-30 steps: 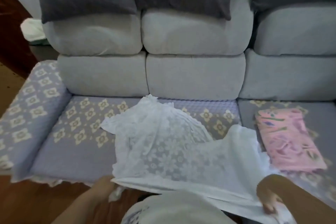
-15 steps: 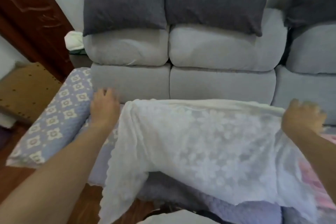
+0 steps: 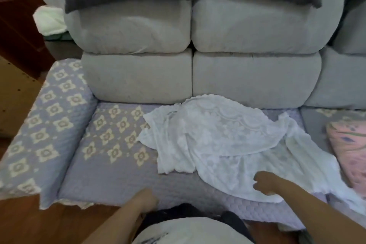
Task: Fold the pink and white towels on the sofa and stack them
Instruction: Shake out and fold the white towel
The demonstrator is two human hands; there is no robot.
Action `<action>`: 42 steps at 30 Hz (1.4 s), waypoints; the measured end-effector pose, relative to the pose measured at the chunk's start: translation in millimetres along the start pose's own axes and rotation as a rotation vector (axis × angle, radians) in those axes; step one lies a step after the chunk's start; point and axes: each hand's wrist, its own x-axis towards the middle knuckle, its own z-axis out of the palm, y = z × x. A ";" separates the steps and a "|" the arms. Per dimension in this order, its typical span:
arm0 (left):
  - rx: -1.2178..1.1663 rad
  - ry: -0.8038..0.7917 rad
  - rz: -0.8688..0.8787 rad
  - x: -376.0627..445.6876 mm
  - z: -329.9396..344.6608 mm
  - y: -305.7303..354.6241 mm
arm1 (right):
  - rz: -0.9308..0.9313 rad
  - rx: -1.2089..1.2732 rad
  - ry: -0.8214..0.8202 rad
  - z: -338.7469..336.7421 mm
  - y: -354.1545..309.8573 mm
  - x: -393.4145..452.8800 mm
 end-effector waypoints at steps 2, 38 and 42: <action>-0.124 0.013 -0.036 32.1 -41.5 -40.9 | 0.010 0.038 -0.002 0.2 -43.2 5.7; -0.322 0.869 0.783 26.0 -74.6 111.5 | -0.351 1.549 0.446 -155.5 -217.8 -226.6; -0.232 0.675 0.897 -9.4 -84.6 86.9 | 0.034 0.923 1.091 -166.7 -121.5 -194.7</action>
